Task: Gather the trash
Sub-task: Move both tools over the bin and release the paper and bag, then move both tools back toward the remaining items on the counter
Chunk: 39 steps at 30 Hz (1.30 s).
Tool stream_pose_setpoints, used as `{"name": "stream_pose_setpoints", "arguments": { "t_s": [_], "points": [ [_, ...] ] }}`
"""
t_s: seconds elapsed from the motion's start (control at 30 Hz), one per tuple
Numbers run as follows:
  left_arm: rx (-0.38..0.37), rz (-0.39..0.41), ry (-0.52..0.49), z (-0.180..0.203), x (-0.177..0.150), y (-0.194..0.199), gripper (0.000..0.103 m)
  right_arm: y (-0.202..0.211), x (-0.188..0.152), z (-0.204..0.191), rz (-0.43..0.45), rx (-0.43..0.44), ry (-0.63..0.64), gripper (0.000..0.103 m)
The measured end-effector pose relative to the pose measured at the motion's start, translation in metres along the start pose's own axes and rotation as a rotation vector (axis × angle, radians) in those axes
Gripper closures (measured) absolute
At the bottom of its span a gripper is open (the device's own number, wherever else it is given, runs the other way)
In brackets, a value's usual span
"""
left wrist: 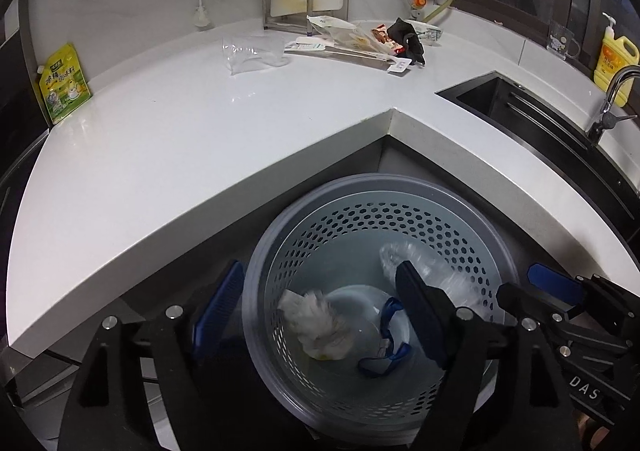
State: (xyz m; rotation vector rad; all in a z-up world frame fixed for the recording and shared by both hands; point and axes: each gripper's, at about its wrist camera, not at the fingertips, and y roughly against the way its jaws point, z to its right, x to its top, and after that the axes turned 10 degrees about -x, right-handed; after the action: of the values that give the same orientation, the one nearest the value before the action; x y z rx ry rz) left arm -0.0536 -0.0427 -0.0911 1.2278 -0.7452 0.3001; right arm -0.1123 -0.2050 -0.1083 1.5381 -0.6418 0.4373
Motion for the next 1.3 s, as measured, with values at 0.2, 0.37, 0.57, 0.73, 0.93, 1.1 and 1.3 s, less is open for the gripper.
{"name": "stream_pose_setpoints", "arguments": {
  "t_s": [0.2,0.37,0.57,0.73,0.93,1.1,1.3],
  "points": [
    [0.005,0.001,0.011,-0.002,0.001,0.002,0.024,0.002,0.002,0.002,0.004,0.003,-0.006,0.055],
    [0.005,0.003,0.014,-0.003,0.001,0.003,0.023,0.004,0.002,0.003,0.013,0.005,-0.011,0.055],
    [0.006,0.006,0.024,-0.006,0.002,0.004,0.022,0.007,0.005,0.006,0.032,0.012,-0.023,0.055],
    [0.0,0.021,0.043,-0.011,0.006,0.008,0.019,0.009,0.01,0.007,0.046,0.013,-0.025,0.055],
    [0.007,0.058,0.063,-0.02,0.026,0.015,0.018,0.01,0.032,0.012,0.076,-0.002,-0.021,0.055],
    [0.025,0.116,0.076,-0.033,0.055,0.019,0.014,0.011,0.062,0.019,0.125,-0.024,-0.012,0.052],
    [0.061,0.169,0.109,-0.057,0.094,0.013,0.014,0.005,0.104,0.024,0.179,-0.044,-0.006,0.051]
  ]
}}
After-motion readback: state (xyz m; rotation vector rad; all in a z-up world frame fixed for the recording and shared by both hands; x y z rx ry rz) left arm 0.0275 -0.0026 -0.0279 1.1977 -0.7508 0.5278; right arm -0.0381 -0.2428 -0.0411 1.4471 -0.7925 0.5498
